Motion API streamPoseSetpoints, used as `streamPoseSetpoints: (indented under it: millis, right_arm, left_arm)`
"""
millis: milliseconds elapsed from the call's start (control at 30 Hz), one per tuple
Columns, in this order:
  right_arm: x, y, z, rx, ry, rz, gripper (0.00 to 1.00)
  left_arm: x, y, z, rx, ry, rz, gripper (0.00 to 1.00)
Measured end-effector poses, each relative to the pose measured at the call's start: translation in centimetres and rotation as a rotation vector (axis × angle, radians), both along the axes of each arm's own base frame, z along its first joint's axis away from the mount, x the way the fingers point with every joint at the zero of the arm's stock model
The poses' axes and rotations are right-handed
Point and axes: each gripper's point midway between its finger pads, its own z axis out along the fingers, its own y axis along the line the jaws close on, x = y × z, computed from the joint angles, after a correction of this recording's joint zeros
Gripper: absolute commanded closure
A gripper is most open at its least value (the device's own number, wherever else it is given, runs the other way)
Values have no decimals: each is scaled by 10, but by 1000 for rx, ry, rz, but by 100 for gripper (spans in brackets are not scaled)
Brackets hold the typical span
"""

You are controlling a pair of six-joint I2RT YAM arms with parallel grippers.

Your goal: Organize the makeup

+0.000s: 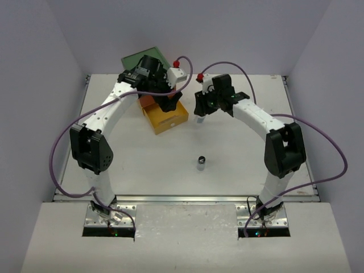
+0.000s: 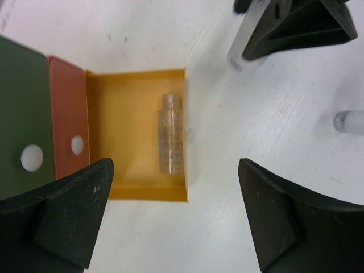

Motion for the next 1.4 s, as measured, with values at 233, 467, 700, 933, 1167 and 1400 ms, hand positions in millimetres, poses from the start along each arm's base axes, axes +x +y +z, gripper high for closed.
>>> streamPoseSetpoints:
  millis: [233, 467, 700, 933, 1167, 1400]
  right_arm:
    - [1, 60, 106, 442, -15, 125, 100]
    - [-12, 86, 122, 652, 101, 125, 100]
    - [-20, 100, 130, 772, 159, 139, 100]
    - [-15, 99, 129, 802, 171, 113, 42]
    - [-4, 74, 95, 642, 132, -25, 1]
    - [-37, -12, 48, 380, 50, -261, 1]
  left_arm:
    - [-28, -17, 32, -109, -109, -186, 8]
    - [-31, -25, 27, -136, -130, -246, 8]
    - [-20, -22, 23, -118, -164, -213, 49]
    - [-25, -23, 13, -111, -130, -199, 100]
    - [1, -1, -12, 10, -144, -58, 100]
    - [50, 35, -99, 209, -98, 134, 98]
